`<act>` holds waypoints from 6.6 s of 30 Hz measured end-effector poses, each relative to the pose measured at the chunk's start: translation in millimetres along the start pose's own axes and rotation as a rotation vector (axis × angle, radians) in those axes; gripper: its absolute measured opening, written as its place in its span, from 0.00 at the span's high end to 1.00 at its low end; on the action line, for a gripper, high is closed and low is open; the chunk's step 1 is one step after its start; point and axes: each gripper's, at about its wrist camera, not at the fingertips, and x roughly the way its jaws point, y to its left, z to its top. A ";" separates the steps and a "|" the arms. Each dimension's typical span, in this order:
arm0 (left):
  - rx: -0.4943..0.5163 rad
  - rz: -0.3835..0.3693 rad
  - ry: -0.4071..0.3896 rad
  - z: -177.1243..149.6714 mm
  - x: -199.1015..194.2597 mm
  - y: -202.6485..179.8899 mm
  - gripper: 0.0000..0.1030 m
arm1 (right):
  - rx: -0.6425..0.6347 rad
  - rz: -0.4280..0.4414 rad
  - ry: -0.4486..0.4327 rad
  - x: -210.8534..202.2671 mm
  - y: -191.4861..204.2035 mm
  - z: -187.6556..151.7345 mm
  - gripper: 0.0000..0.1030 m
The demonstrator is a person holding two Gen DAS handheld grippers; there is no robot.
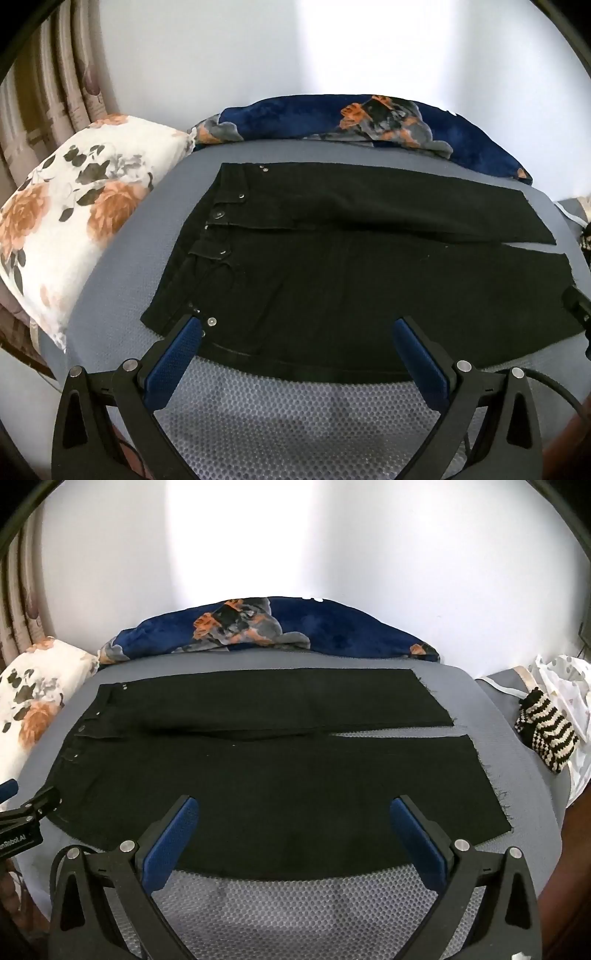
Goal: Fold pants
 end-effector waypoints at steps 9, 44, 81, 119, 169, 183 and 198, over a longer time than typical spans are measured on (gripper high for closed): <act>0.004 -0.007 -0.016 -3.9 -0.2 -0.2 0.01 | 0.009 -0.005 -0.010 -1.3 -5.6 -3.2 0.00; 0.011 0.000 -0.034 -1.7 6.3 0.1 0.01 | 0.057 -0.027 0.003 4.3 -22.2 -1.1 0.01; 0.030 0.013 -0.046 5.8 8.9 2.7 0.01 | 0.074 -0.002 0.004 9.1 -21.8 4.1 0.01; -0.312 -0.393 0.176 179.8 248.1 188.9 0.51 | 0.136 0.179 0.070 137.5 -3.1 149.5 0.00; -0.334 -0.399 -0.059 204.7 138.4 161.0 0.90 | -0.829 0.868 0.516 351.3 100.6 250.4 0.33; -0.270 -0.417 -0.057 207.1 140.8 162.3 0.90 | -0.821 0.585 0.328 305.9 91.5 229.4 0.92; -0.004 -0.425 0.001 172.9 83.9 173.4 0.89 | -0.619 0.442 0.171 125.5 53.9 151.5 0.94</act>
